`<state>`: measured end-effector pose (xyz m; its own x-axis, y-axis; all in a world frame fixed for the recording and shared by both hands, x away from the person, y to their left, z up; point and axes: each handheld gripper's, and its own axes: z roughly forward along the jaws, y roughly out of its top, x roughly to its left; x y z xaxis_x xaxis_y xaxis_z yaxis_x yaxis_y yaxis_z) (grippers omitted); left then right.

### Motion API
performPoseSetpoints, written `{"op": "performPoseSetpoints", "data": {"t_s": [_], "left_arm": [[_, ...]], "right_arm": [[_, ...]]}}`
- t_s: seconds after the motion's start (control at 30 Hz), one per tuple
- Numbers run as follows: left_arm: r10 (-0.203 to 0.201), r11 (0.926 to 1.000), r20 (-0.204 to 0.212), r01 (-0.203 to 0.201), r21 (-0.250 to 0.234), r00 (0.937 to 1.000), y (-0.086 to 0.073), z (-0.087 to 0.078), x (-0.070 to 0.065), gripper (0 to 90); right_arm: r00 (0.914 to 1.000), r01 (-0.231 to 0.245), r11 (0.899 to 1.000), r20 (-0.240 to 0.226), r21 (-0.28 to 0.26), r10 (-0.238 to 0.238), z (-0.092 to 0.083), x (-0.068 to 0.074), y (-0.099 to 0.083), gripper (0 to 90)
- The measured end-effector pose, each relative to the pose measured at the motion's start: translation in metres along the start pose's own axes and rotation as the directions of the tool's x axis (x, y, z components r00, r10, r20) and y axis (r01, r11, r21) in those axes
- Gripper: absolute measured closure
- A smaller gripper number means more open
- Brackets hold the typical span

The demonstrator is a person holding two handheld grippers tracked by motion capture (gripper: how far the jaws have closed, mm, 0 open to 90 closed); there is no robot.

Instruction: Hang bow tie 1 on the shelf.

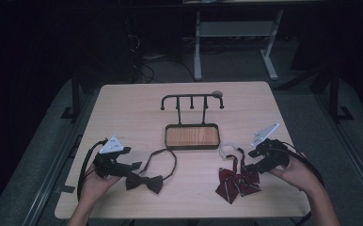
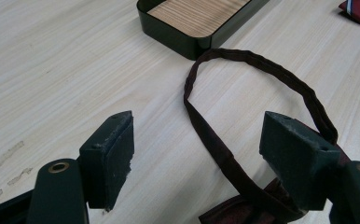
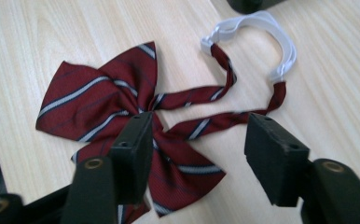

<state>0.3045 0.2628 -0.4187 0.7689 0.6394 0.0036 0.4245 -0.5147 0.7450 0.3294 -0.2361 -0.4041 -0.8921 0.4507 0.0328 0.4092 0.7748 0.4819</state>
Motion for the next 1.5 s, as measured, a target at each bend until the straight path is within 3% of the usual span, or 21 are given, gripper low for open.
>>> {"op": "performPoseSetpoints", "data": {"t_s": [0.23, 0.4, 0.53, 0.67, 1.0, 1.27, 1.5], "left_arm": [[-0.001, 0.9999, -0.012, 0.001, -0.013, 0.9999, 0.0, -0.001, -0.001, 26.0], [0.013, 0.9999, -0.014, -0.013, -0.003, 0.9998, 0.0, 0.0, 0.0, 26.0], [0.01, 0.9999, -0.012, -0.01, -0.01, 0.9999, 0.0, -0.001, -0.001, 26.0], [0.011, 0.9999, -0.012, -0.011, -0.012, 0.9999, 0.0, 0.0, 0.0, 26.0], [0.014, 0.9998, -0.021, -0.014, -0.011, 0.9997, 0.001, -0.001, -0.001, 26.1], [0.012, 0.9999, -0.015, -0.012, -0.01, 0.9998, 0.001, -0.001, -0.001, 25.6], [0.015, 0.9999, -0.012, -0.015, -0.005, 0.9998, 0.001, -0.001, 0.0, 25.3]], "right_arm": [[0.9999, -0.012, 0.999, -0.012, 0.032, 0.012, 0.009, -0.011, 0.01, 47.5], [0.9999, -0.001, 0.999, -0.015, 0.033, 0.002, 0.011, -0.016, 0.017, 49.2], [0.9993, 0.01, 0.998, -0.036, 0.068, -0.007, 0.016, -0.022, 0.025, 52.1], [0.9994, 0.012, 0.997, -0.032, 0.075, -0.01, 0.017, -0.027, 0.028, 53.1], [0.999, -0.031, 0.992, -0.027, 0.125, 0.034, 0.031, -0.045, 0.03, 58.8], [0.9994, -0.033, 0.989, 0.002, 0.142, 0.033, 0.037, -0.05, 0.037, 63.0], [0.9988, -0.049, 0.983, -0.002, 0.177, 0.05, 0.048, -0.056, 0.038, 68.3]]}}
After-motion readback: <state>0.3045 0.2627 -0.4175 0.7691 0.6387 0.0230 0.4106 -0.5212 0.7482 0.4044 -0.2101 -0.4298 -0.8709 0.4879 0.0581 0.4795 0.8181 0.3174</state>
